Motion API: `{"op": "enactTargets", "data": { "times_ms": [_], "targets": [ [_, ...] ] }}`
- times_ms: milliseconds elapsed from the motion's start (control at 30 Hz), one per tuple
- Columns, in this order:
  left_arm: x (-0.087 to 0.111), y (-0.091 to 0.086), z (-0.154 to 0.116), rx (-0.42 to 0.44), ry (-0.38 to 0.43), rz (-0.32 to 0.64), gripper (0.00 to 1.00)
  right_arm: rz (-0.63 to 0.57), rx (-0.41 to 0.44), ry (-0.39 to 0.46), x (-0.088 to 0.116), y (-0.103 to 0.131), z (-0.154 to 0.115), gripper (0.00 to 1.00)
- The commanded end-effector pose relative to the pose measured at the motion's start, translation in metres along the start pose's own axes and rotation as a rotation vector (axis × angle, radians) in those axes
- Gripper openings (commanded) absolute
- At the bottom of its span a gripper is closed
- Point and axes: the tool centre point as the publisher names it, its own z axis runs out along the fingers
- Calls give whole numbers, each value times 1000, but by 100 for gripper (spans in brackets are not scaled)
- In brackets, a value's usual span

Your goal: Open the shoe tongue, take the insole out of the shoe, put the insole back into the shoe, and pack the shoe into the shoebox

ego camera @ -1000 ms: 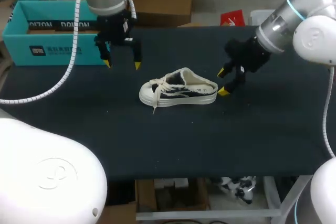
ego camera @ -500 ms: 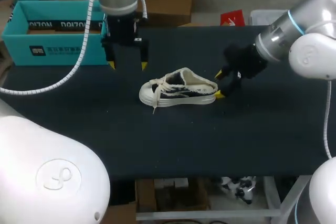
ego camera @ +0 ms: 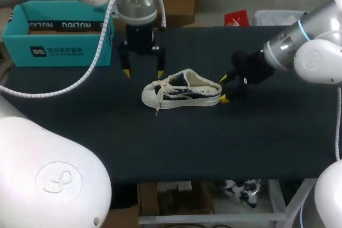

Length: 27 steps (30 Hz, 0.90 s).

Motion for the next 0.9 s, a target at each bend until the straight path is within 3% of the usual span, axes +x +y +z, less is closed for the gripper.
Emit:
{"op": "enactTargets", "data": {
  "times_ms": [33,167,900],
  "targets": [
    [6,-2,5,-5,-11,-2,100,-4,-8,38,-15,3,12,100],
    [7,-2,7,-11,-12,-1,100,-13,-18,61,-22,1,20,100],
    [11,-9,18,-35,-16,5,100,-44,-57,110,-9,1,44,100]
  ]
}}
